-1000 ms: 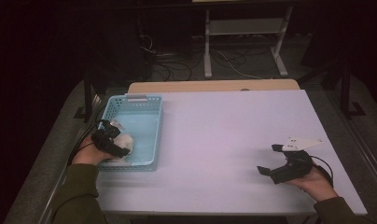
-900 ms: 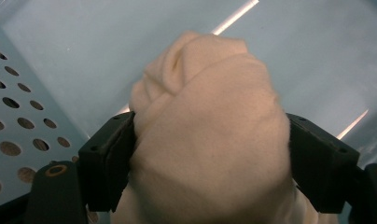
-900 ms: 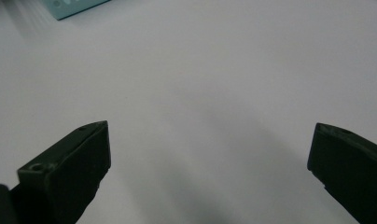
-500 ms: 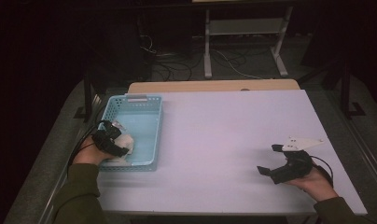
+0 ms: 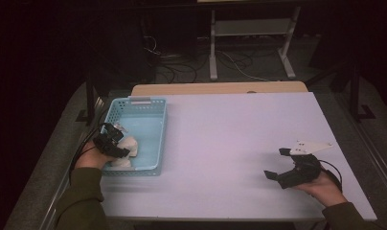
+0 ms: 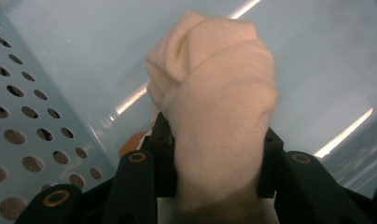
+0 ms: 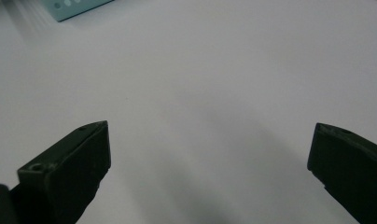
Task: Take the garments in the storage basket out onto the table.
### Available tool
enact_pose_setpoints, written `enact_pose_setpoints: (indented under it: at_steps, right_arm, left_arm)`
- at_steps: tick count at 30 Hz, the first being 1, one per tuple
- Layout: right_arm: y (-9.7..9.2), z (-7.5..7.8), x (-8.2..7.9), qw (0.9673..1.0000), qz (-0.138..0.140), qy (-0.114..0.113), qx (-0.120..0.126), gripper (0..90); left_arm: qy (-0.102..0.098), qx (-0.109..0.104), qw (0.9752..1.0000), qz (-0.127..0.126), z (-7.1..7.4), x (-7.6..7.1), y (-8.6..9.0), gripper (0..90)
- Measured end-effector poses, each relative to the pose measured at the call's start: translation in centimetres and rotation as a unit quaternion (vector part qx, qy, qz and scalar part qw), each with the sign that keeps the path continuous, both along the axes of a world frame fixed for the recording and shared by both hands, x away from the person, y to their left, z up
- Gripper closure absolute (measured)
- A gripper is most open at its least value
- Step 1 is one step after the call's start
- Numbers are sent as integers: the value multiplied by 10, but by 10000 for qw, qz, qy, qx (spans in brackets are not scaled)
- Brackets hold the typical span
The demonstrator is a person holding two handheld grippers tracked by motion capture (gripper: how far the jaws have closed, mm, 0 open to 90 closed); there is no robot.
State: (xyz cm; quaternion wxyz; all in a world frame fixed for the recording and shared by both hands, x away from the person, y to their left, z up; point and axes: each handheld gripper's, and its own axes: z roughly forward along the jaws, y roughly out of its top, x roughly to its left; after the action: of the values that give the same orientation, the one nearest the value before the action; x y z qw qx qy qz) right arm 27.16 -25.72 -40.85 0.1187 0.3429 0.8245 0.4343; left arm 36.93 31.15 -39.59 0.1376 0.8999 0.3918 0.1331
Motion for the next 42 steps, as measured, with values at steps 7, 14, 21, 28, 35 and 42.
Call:
enact_pose_setpoints:
  at_steps: [7, 14, 21, 28, 35, 42]
  right_arm:
    - [0, 0, 0, 10000, 0, 1, -8, 0]
    - [-1, 0, 0, 10000, -1, 12, 0, 0]
    - [-1, 0, 0, 10000, -14, 21, 5, 0]
    - [-1, 0, 0, 10000, -11, 14, 9, 0]
    - [-1, 0, 0, 10000, -5, 14, 2, 0]
    - [-1, 0, 0, 10000, -9, 19, 2, 0]
  left_arm:
    - [-22, -174, 9997, 194, 3, 0, 3, 628]
    - [-78, -374, 9985, 381, 10, -1, 5, 629]
    - [-164, -698, 9957, 590, 20, -2, 2, 630]
    - [-319, -948, 9922, 738, 30, -3, 0, 630]
    - [-510, -1384, 9856, 832, 39, -6, 1, 633]
    - [-590, -1621, 9814, 841, 45, -7, -2, 632]
